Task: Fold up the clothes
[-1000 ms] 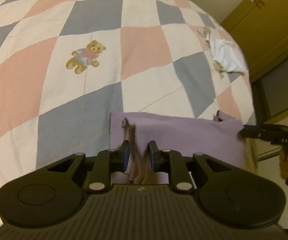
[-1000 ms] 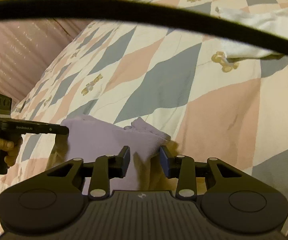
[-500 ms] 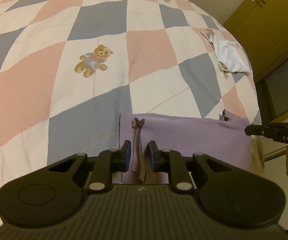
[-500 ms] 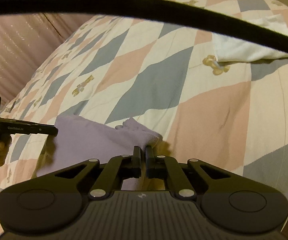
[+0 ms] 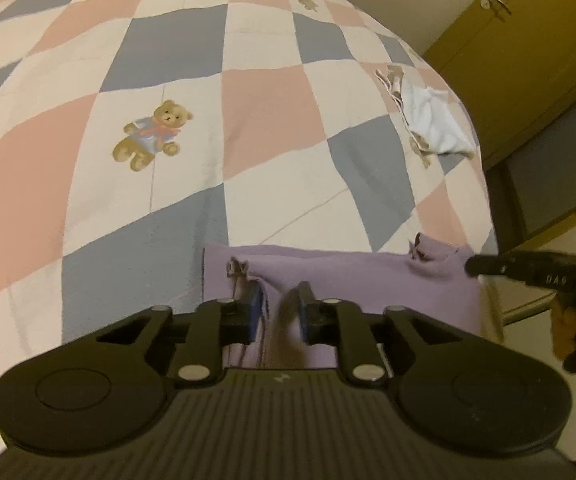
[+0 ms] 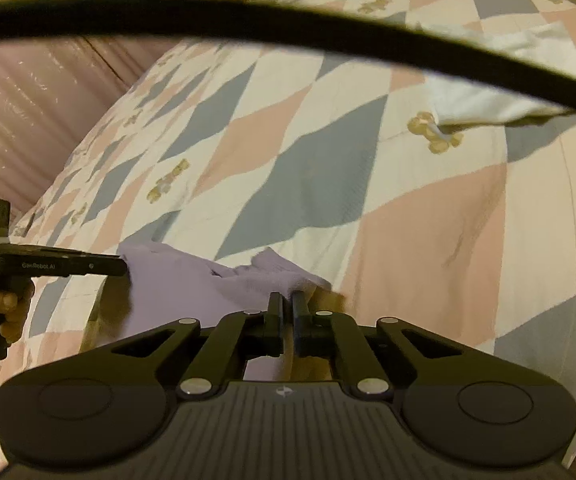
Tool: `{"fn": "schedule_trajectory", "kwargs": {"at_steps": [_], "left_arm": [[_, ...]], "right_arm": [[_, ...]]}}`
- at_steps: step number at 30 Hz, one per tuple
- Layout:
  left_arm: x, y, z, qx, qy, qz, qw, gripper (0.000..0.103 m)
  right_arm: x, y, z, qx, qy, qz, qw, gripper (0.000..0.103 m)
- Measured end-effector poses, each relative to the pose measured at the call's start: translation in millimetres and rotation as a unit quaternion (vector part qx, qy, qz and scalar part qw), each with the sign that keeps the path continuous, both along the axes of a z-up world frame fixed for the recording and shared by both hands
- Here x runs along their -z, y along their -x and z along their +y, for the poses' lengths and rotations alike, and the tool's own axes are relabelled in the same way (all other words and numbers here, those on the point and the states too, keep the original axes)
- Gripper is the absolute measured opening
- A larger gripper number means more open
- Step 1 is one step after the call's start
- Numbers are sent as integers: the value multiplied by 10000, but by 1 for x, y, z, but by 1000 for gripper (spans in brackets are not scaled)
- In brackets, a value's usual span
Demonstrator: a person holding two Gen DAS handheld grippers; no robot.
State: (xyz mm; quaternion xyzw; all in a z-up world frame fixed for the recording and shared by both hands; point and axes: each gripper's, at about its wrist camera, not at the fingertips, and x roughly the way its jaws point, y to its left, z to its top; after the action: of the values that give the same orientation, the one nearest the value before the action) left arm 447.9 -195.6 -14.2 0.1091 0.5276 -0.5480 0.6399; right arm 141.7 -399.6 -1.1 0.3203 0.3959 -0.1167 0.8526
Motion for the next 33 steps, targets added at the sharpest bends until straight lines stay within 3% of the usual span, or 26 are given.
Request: {"fn": "schedule_trajectory", "kwargs": {"at_steps": [3,5,7,10,13,17,22,27,28,33], "left_arm": [[5,-4,-4,-81,-66,67,9999,24],[7,-5,-7,-83,-84,12,9999,1],[0,-4,-4,-82,99,-156,9998,1],[-1,-7,0,-158,226,-242,9993,1],[15,-10,-1,-160,-6,-226,9996,1],[16,-8,-1,-208,53,-384,9990,1],[28,-7,-6,-299,-195,-485,9982,3],[25,-17,5,-707,-364,-568,9952,2],[22,-17,9,-708,-361,-571,9952,4],[8,-7,37,-648,-355,-497,9960,11]], "right_arm": [[4,-1,-4,95,-164,26,9998,13],[8,-1,-5,137,-180,57,9997,10],[5,0,-4,141,-126,20,9998,4],[-10,4,0,74,146,-247,9996,3],[-4,1,-2,80,165,-211,9996,3],[7,-3,-6,152,104,-166,9997,3],[16,-4,-4,47,159,-58,9998,3],[18,5,-10,207,142,73,9997,7],[16,8,-9,242,179,96,9995,13],[5,32,-2,418,143,151,9989,17]]}}
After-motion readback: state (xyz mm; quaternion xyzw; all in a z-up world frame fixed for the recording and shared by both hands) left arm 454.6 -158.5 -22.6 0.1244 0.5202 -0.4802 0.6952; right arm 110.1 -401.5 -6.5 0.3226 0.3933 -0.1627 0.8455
